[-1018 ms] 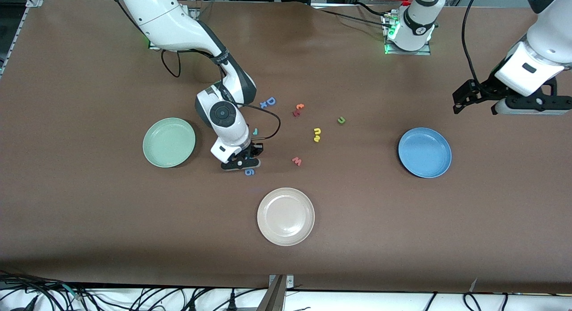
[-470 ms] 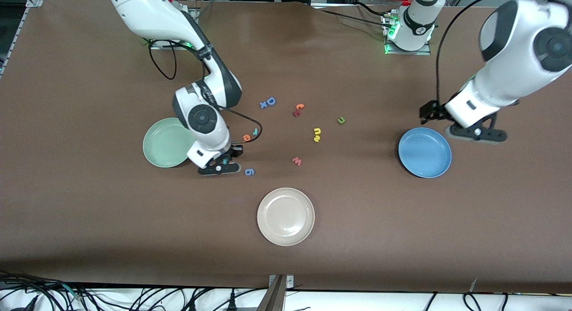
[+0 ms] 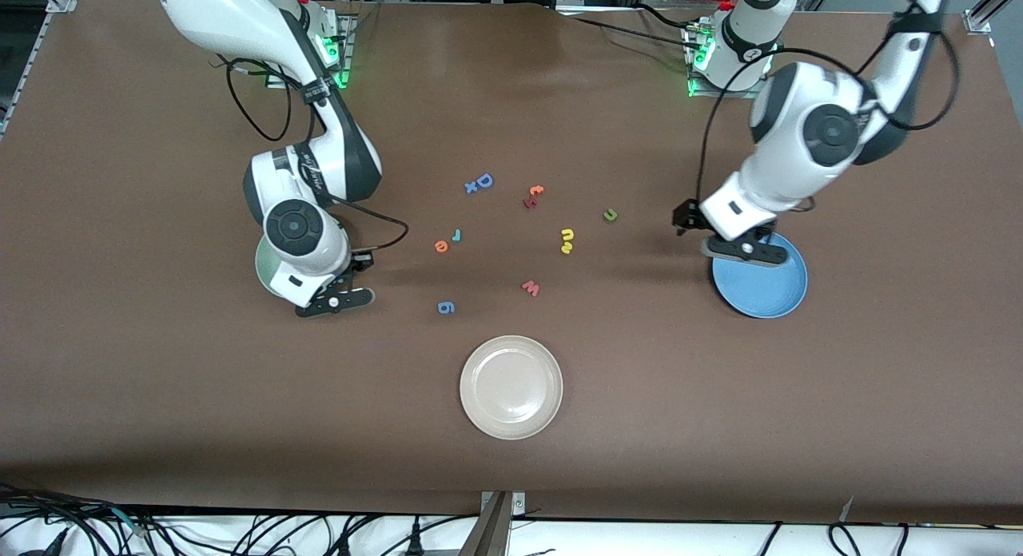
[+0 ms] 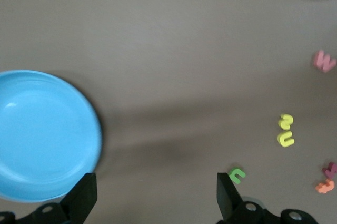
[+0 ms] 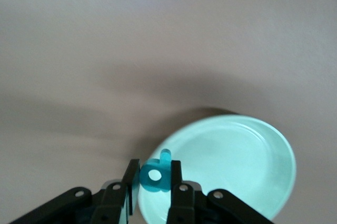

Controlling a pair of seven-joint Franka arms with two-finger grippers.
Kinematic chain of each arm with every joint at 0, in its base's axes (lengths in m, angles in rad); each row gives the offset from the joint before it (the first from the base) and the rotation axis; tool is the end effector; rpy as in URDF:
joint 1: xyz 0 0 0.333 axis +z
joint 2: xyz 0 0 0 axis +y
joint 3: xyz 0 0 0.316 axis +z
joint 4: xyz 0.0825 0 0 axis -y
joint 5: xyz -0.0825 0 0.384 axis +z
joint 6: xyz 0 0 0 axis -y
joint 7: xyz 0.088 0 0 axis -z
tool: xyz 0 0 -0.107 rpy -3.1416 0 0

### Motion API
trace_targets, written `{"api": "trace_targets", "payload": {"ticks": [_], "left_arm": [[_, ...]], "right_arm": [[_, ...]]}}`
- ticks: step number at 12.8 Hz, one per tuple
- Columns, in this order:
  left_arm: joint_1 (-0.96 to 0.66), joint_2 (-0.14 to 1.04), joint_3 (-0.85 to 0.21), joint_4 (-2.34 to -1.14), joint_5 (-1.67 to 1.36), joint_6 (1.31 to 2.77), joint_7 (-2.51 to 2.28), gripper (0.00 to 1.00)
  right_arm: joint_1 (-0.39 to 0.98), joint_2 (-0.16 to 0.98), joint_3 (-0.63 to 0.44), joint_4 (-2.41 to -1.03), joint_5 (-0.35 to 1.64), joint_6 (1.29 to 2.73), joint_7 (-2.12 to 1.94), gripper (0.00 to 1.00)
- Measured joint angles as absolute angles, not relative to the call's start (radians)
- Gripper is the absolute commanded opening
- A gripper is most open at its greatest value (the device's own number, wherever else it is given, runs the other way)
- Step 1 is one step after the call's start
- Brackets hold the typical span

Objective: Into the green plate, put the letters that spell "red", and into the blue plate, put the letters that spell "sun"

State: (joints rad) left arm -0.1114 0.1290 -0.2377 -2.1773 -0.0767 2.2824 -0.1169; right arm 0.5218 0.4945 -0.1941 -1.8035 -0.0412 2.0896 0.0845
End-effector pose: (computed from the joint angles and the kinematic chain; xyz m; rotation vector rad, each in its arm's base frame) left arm 0.5147 -0.1882 0.3323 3.0479 -0.2749 -0.0623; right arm 0.5936 0.2078 0.2609 2.9363 0.4150 -0.2529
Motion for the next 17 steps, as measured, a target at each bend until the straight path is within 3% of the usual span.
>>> {"api": "trace_targets", "payload": {"ticks": [3, 5, 7, 8, 10, 11, 15, 17], "left_arm": [[-0.209, 0.161, -0.239, -2.235, -0.062, 2.368, -0.109, 0.99], [-0.248, 0.199, -0.239, -2.235, 0.04, 2.39, -0.06, 0.99], [-0.283, 0.257, -0.239, -2.234, 0.104, 2.457, -0.038, 0.93], [-0.294, 0.288, -0.239, -2.235, 0.11, 2.479, -0.03, 0.93], [-0.305, 0.336, -0.239, -2.234, 0.112, 2.511, -0.017, 0.96], [-0.314, 0.352, -0.239, -2.234, 0.112, 2.518, -0.012, 0.96], [-0.33, 0.37, -0.239, -2.234, 0.112, 2.518, -0.012, 0.96], [-0.333, 0.377, -0.239, -2.242, 0.112, 2.517, -0.01, 0.96]], "right_arm": [[0.506, 0.441, -0.253, -1.929, -0.041, 2.118, -0.023, 0.05], [0.492, 0.432, -0.262, -2.014, -0.041, 2.198, -0.039, 0.06], [0.483, 0.436, -0.262, -2.109, -0.041, 2.317, -0.04, 0.08], [0.481, 0.441, -0.262, -2.14, -0.041, 2.352, -0.04, 0.18], [0.477, 0.442, -0.263, -2.156, -0.041, 2.369, -0.04, 0.59], [0.476, 0.441, -0.263, -2.156, -0.041, 2.369, -0.04, 0.71], [0.476, 0.425, -0.262, -2.134, -0.041, 2.348, -0.039, 0.74], [0.476, 0.404, -0.259, -2.065, -0.016, 2.225, -0.026, 0.73]]}}
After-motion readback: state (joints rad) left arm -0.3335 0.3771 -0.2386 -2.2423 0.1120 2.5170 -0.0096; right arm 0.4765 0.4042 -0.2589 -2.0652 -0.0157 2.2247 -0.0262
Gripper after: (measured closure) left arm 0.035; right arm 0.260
